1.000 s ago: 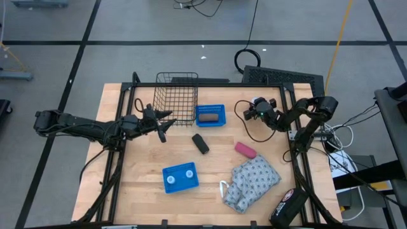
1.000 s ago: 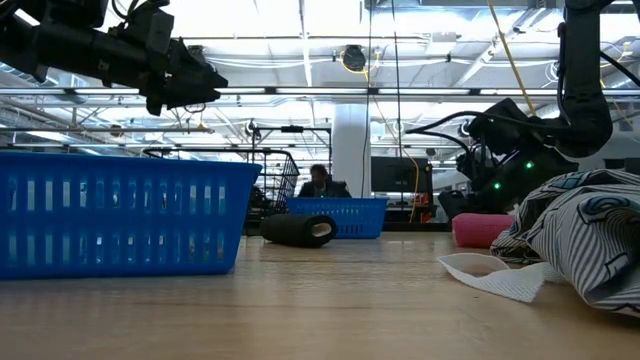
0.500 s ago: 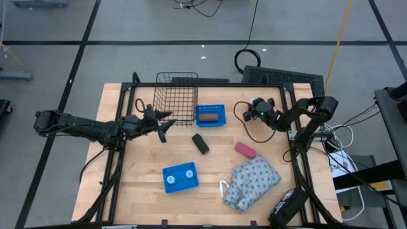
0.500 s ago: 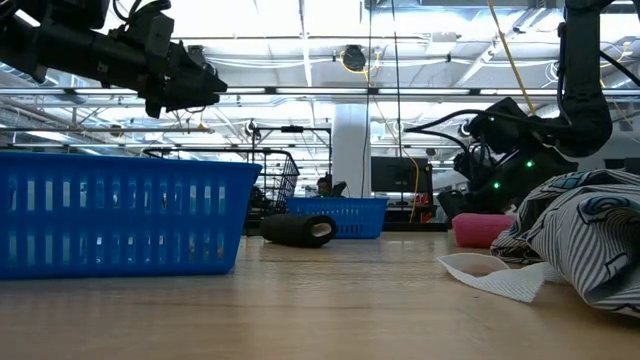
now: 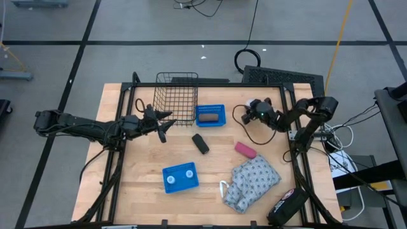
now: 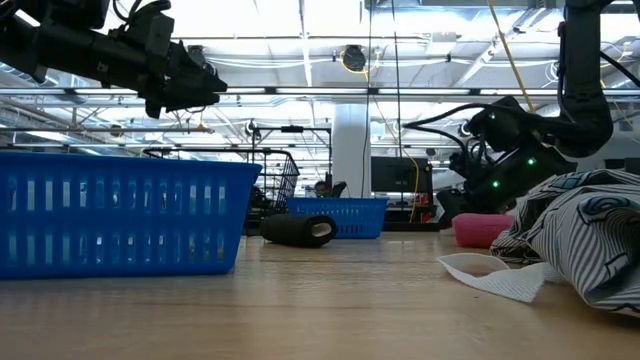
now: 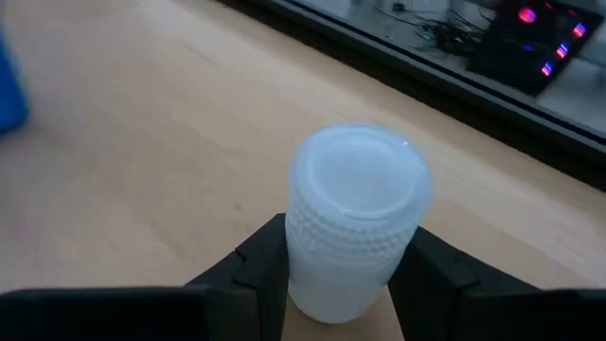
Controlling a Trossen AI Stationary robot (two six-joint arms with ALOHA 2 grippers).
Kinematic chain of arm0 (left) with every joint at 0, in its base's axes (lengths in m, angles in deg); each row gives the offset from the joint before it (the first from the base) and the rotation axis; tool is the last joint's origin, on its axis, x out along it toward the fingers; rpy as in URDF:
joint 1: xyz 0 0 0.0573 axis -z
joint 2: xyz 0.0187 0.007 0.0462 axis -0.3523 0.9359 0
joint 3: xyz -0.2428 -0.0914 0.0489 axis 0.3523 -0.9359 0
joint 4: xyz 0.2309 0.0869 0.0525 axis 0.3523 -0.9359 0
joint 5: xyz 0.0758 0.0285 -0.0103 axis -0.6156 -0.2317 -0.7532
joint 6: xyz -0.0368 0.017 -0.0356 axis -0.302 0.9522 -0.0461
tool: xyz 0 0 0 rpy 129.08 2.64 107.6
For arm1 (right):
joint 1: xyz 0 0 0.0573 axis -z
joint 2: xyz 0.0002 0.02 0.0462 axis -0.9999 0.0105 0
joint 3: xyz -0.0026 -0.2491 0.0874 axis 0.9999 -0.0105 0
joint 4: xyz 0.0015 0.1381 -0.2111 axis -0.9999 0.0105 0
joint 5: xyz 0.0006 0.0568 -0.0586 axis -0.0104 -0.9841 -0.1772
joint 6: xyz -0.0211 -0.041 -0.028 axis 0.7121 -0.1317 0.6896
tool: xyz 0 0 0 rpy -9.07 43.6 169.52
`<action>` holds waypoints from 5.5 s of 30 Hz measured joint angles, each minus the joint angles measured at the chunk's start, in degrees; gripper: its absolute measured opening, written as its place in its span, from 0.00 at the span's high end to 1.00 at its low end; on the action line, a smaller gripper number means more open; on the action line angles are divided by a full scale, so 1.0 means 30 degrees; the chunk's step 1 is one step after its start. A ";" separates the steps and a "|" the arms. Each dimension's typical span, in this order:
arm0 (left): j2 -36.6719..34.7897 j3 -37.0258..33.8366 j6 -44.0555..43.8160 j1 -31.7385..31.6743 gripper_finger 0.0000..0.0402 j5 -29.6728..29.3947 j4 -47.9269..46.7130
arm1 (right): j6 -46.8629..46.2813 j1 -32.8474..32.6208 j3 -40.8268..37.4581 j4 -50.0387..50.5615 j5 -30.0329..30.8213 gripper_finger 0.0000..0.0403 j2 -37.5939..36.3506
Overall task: Pick & Place Medicine items
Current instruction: Put the white medicine bottle into the bottom blue basket
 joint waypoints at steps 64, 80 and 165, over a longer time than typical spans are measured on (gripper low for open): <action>0.1933 0.0000 -0.9848 -0.0006 0.50 -0.0501 0.2670 | -0.0160 -1.3205 0.4903 1.3070 -0.7815 0.67 -0.9249; 1.2129 1.4059 -0.4921 0.1114 0.46 0.6306 -1.2392 | 0.0174 -1.2659 0.6075 1.0643 -0.7279 0.67 -0.5221; 1.4702 2.3110 -0.0231 0.4992 0.93 0.3403 -2.2689 | 0.1718 -1.2710 0.7403 1.1647 -0.6819 0.55 -0.4465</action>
